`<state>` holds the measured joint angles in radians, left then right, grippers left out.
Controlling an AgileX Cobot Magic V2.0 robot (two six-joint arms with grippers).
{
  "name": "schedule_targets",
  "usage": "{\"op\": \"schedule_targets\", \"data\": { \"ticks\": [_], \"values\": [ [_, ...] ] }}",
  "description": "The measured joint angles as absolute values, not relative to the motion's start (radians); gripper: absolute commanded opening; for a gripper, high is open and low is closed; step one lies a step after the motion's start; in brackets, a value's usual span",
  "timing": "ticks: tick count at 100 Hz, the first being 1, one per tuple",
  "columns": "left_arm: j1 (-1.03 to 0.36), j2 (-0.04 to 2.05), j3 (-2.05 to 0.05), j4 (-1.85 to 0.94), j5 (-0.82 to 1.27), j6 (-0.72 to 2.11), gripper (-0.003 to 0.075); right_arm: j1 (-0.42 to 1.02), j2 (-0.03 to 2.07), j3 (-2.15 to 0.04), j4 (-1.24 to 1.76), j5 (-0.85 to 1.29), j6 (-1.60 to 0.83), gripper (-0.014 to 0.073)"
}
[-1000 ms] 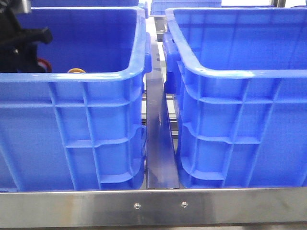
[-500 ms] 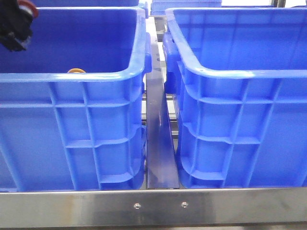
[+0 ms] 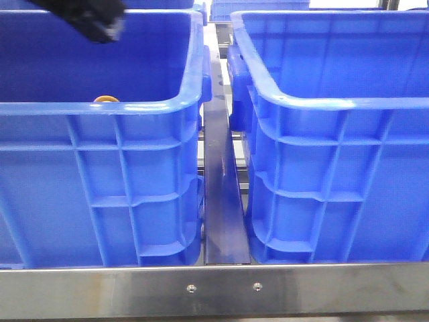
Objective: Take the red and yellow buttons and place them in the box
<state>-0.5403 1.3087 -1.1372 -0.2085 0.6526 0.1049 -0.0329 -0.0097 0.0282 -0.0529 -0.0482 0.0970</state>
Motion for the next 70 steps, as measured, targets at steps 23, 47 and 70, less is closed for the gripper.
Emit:
{"op": "schedule_targets", "data": {
  "ticks": [23, 47, 70],
  "values": [
    [-0.679, 1.309, -1.137, -0.211, 0.633, 0.111, 0.0116, -0.033, -0.010, 0.028, -0.053, -0.048, 0.097, -0.0094],
    [-0.782, 1.309, -1.137, -0.211, 0.612, 0.111, 0.0116, -0.033, -0.010, 0.028, -0.053, -0.048, 0.097, -0.0094],
    [-0.811, 1.309, -1.137, -0.211, 0.610, 0.111, 0.0116, -0.033, -0.010, 0.028, -0.053, -0.048, 0.097, -0.0094]
  ]
}}
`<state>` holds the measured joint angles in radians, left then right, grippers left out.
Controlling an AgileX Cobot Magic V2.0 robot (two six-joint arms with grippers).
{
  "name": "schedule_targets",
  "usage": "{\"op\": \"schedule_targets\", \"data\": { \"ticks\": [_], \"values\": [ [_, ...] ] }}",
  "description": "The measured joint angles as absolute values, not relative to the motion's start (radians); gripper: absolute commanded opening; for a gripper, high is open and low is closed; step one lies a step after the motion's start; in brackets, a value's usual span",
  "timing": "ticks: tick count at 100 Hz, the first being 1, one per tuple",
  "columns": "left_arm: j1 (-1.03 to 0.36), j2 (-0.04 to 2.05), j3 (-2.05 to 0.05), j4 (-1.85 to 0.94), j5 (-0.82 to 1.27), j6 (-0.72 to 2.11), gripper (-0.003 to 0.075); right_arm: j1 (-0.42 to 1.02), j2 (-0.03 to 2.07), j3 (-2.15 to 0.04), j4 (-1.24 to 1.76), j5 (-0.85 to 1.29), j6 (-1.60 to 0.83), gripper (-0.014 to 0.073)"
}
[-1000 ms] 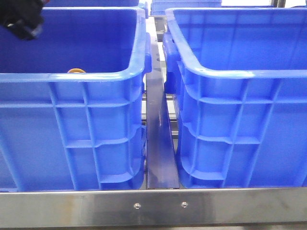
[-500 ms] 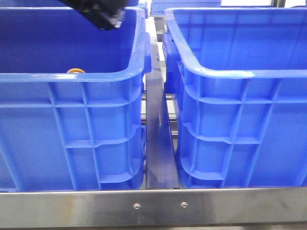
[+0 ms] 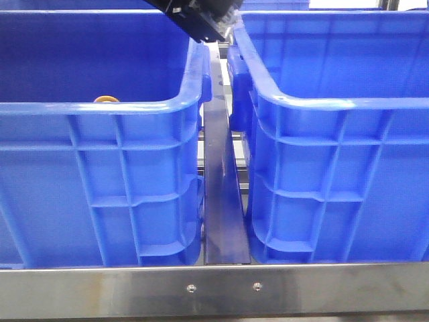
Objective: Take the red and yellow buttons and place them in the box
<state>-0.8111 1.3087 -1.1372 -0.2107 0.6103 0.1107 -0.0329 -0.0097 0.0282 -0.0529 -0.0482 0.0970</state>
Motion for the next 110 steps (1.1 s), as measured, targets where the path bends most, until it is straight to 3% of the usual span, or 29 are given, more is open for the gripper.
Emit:
{"op": "schedule_targets", "data": {
  "ticks": [52, 78, 110],
  "values": [
    [-0.811, 1.309, -1.137, -0.211, 0.610, 0.111, 0.0116, -0.033, -0.010, 0.028, 0.000, -0.038, 0.155, -0.0094],
    [-0.811, 1.309, -1.137, -0.211, 0.610, 0.111, 0.0116, -0.033, 0.011, -0.160, 0.000, 0.230, 0.172, -0.0094],
    [-0.811, 1.309, -1.137, -0.211, 0.610, 0.111, 0.0116, -0.033, 0.259, -0.422, -0.008, 0.517, 0.174, -0.0069]
  ]
}}
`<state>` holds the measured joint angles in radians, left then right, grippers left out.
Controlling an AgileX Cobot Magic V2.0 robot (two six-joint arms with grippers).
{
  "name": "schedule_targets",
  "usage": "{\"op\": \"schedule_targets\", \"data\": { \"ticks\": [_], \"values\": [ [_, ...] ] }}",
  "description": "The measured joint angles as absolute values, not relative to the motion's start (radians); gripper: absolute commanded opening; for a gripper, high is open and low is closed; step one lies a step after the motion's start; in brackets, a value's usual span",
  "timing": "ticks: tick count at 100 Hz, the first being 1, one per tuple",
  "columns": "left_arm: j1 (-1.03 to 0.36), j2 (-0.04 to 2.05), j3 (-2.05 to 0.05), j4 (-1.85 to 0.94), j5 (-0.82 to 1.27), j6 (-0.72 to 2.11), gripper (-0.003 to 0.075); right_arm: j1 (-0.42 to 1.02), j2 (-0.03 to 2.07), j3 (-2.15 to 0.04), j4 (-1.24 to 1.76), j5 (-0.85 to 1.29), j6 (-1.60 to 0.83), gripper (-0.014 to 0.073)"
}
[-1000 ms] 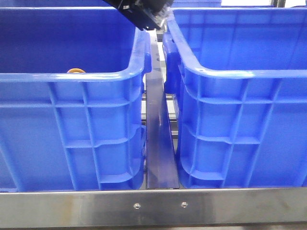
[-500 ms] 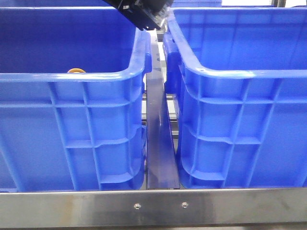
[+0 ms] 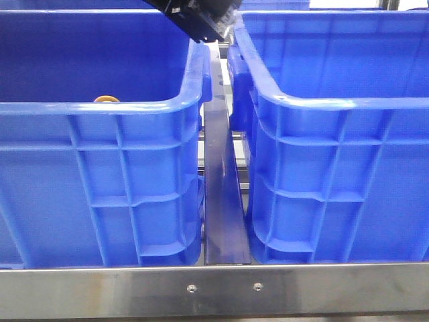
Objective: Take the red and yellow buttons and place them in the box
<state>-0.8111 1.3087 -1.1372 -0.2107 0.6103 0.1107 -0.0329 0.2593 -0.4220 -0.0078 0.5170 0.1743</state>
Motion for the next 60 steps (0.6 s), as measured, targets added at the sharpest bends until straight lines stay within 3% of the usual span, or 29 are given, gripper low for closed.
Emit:
{"op": "schedule_targets", "data": {
  "ticks": [7, 14, 26, 34, 60],
  "values": [
    [-0.811, 1.309, -1.137, -0.211, 0.610, 0.111, 0.0116, -0.033, 0.330, -0.480, -0.006, 0.589, 0.174, -0.0007],
    [-0.811, 1.309, -1.137, -0.211, 0.610, 0.111, 0.0116, -0.033, 0.402, -0.538, 0.000, 0.659, 0.174, 0.0115],
    [-0.811, 1.309, -1.137, -0.211, 0.610, 0.111, 0.0116, -0.033, 0.515, -0.627, 0.000, 0.741, 0.174, 0.0461],
    [-0.811, 1.309, -1.137, -0.211, 0.610, 0.111, 0.0116, -0.033, 0.578, -0.679, 0.026, 0.769, 0.174, 0.0628],
    [-0.811, 1.309, -1.137, -0.211, 0.610, 0.111, 0.0116, -0.033, 0.704, -0.789, 0.295, 0.811, 0.110, 0.0566]
  ]
}}
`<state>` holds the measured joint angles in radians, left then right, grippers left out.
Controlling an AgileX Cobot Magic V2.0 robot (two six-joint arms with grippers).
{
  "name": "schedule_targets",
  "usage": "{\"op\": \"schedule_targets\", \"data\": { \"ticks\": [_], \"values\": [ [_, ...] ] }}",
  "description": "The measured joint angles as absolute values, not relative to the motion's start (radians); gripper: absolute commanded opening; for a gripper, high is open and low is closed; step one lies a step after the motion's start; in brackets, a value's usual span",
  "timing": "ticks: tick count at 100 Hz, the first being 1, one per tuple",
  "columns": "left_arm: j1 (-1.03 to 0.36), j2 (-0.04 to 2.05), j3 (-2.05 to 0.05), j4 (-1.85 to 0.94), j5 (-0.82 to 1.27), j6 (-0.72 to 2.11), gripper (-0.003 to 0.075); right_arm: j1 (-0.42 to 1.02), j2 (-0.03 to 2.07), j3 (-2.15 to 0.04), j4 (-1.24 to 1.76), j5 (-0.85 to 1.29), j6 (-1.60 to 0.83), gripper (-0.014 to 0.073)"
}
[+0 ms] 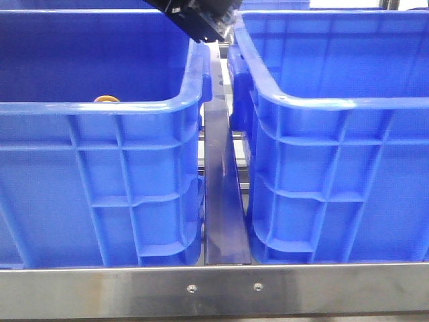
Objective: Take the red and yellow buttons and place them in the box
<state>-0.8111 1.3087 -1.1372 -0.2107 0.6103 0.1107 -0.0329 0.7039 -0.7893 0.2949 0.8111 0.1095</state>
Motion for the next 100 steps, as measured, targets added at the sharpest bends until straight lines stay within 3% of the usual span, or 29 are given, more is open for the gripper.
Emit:
{"op": "schedule_targets", "data": {
  "ticks": [46, 65, 100],
  "values": [
    [-0.811, 1.309, -1.137, -0.211, 0.610, 0.111, 0.0116, -0.033, 0.899, -0.811, 1.084, 0.934, -0.399, 0.0559],
    [-0.811, 1.309, -1.137, -0.211, 0.610, 0.111, 0.0116, -0.023, 0.957, -0.828, 1.154, 0.936, -0.448, 0.0559],
    [-0.811, 1.309, -1.137, -0.211, 0.610, 0.111, 0.0116, 0.117, 1.093, -0.971, 1.169, 0.932, -0.451, 0.0559]
  ]
}}
